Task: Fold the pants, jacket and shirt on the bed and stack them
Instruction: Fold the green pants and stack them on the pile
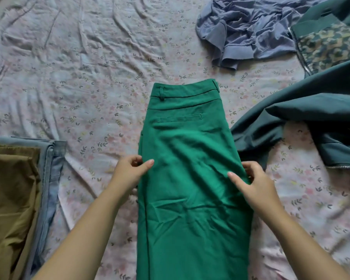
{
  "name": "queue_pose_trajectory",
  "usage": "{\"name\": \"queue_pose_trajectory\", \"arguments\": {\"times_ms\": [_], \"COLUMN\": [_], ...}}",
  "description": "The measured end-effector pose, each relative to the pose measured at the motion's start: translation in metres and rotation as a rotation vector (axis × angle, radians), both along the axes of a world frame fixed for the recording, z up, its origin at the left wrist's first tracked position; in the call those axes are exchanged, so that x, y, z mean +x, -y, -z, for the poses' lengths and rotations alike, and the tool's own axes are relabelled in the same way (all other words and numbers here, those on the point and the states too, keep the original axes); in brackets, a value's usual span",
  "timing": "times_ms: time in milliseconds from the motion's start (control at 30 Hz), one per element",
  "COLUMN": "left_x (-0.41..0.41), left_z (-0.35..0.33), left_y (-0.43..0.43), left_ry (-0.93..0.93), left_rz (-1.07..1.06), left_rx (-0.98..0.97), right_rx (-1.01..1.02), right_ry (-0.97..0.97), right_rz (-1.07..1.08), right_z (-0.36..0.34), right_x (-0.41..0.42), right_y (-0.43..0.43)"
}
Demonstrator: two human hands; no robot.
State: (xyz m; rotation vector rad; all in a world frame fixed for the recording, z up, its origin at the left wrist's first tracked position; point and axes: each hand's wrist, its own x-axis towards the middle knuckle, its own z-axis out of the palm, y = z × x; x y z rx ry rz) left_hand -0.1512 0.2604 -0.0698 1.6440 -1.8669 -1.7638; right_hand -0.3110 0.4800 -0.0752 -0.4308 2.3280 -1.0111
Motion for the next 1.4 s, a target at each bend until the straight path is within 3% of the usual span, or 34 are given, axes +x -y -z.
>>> {"name": "queue_pose_trajectory", "arguments": {"times_ms": [133, 233, 367, 467, 633, 800, 900, 1033, 1267, 1400], "left_x": [0.036, 0.046, 0.043, 0.05, 0.086, 0.097, 0.098, 0.099, 0.103, 0.107], "left_z": [0.02, 0.03, 0.031, 0.024, 0.037, 0.041, 0.04, 0.036, 0.031, 0.039], "left_y": [-0.026, -0.02, -0.024, -0.046, -0.079, -0.081, -0.08, -0.077, -0.095, -0.092], "left_ry": [0.128, 0.138, 0.152, 0.096, 0.099, 0.002, -0.052, -0.09, -0.124, -0.061], "left_rz": [0.0, -0.111, -0.075, -0.005, 0.061, -0.043, -0.137, -0.207, -0.092, -0.107], "left_rx": [-0.093, -0.134, -0.182, -0.125, -0.028, 0.102, 0.179, 0.248, 0.242, 0.213], "right_rx": [-0.027, -0.022, 0.005, -0.017, -0.122, -0.389, -0.462, -0.441, -0.326, -0.36], "right_ry": [0.088, 0.026, 0.097, 0.129, 0.261, 0.479, 0.465, 0.371, 0.54, 0.568], "right_rz": [0.066, 0.124, 0.266, 0.332, 0.214, 0.267, 0.251, 0.456, 0.35, 0.517], "right_z": [0.005, 0.004, 0.008, 0.011, 0.011, 0.009, 0.012, 0.022, 0.016, 0.019], "right_x": [0.022, 0.02, 0.026, 0.046, 0.067, 0.056, 0.051, 0.044, 0.05, 0.041], "right_y": [-0.015, -0.009, -0.021, -0.047, -0.058, -0.041, -0.037, -0.043, -0.033, -0.028]}}
